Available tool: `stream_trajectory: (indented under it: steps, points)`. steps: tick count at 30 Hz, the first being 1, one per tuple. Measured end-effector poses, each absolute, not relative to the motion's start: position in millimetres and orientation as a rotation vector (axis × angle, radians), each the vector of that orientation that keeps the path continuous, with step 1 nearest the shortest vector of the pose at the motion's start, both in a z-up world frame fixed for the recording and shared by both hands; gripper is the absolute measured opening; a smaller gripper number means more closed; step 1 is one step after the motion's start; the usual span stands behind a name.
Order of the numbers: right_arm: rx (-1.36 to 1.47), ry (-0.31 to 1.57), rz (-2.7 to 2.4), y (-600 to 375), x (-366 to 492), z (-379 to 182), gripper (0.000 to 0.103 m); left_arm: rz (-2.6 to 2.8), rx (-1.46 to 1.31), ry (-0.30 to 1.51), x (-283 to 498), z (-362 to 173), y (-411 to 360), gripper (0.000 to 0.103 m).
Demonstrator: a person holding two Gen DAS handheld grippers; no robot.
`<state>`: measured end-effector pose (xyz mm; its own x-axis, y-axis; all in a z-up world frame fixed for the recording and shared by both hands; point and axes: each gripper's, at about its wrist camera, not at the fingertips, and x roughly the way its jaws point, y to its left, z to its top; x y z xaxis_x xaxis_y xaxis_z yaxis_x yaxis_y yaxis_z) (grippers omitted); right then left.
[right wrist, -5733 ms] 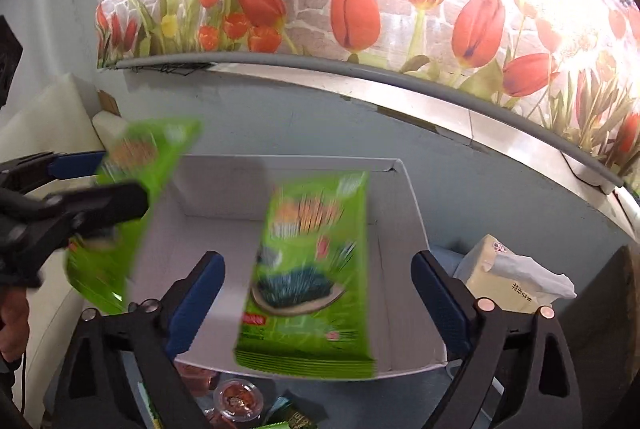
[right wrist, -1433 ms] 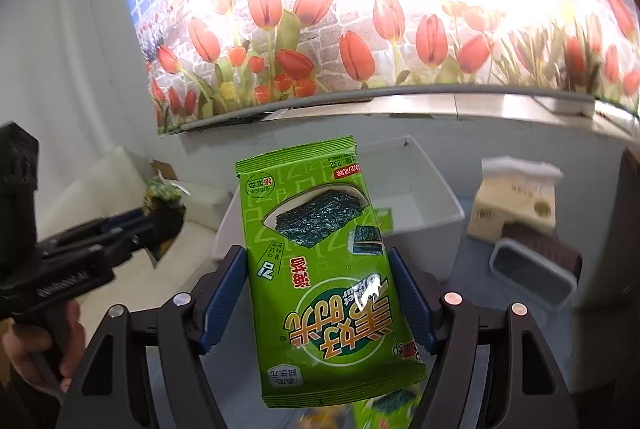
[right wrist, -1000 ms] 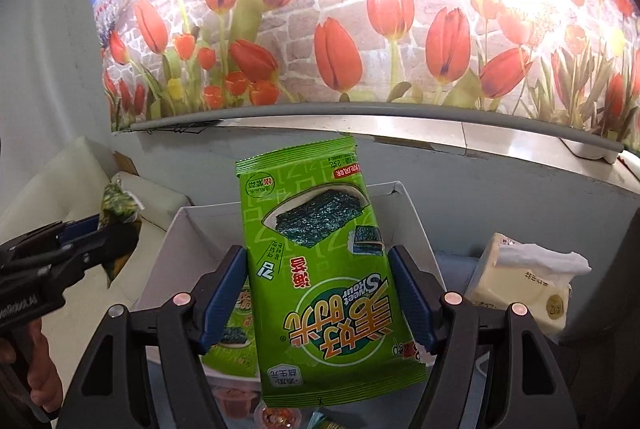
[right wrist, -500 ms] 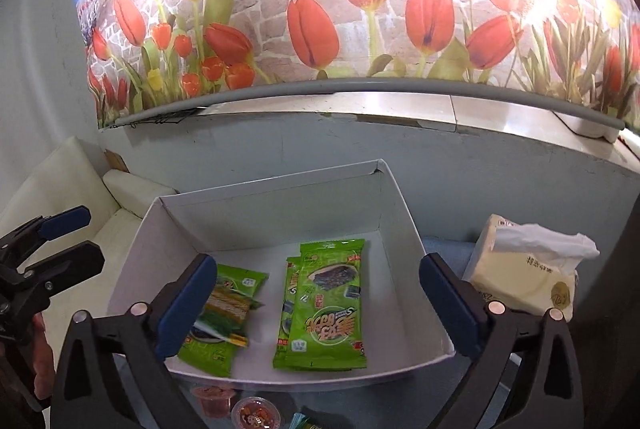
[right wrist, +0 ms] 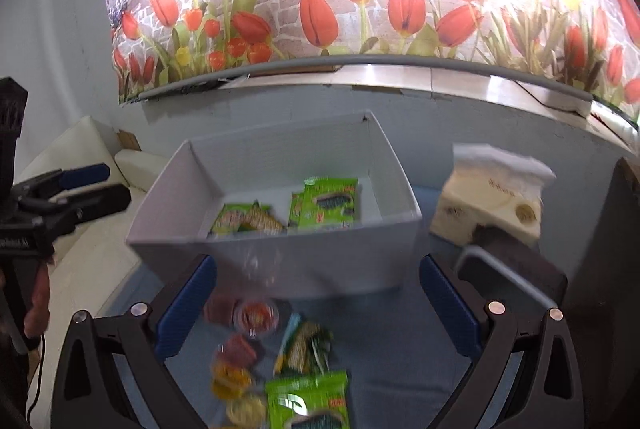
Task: Organize snacks
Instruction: 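Grasp a seaweed packet with the right tool while the left tool grasps an orange jelly cup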
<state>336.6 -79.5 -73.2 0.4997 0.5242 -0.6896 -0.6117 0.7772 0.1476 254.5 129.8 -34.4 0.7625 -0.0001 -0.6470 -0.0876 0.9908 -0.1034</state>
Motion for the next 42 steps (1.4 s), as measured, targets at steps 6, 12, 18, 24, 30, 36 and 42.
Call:
stream_trajectory:
  steps: [6,12,18,24,30,36,42]
  points:
    - [-0.140,0.868,0.668,-117,297,-113,0.103,0.013,-0.175,0.701,193,-49,100,0.103]
    - [-0.253,0.944,0.657,-125,267,-158,0.103,-0.014,-0.210,0.734,149,-68,75,0.103]
    - [-0.352,0.949,0.648,-116,255,-180,0.103,-0.023,-0.219,0.759,119,-81,65,0.103]
    - [-0.335,0.968,0.646,-107,257,-192,0.089,-0.016,-0.216,0.786,102,-96,60,0.103]
    - [-0.320,0.966,0.642,-106,255,-189,0.072,-0.021,-0.204,0.811,104,-108,56,0.103]
    - [-0.264,0.946,0.633,-125,246,-178,0.072,-0.057,-0.154,0.832,121,-118,37,0.103]
    - [-0.187,0.932,0.605,-163,217,-157,0.072,-0.090,-0.102,0.860,148,-134,11,0.103]
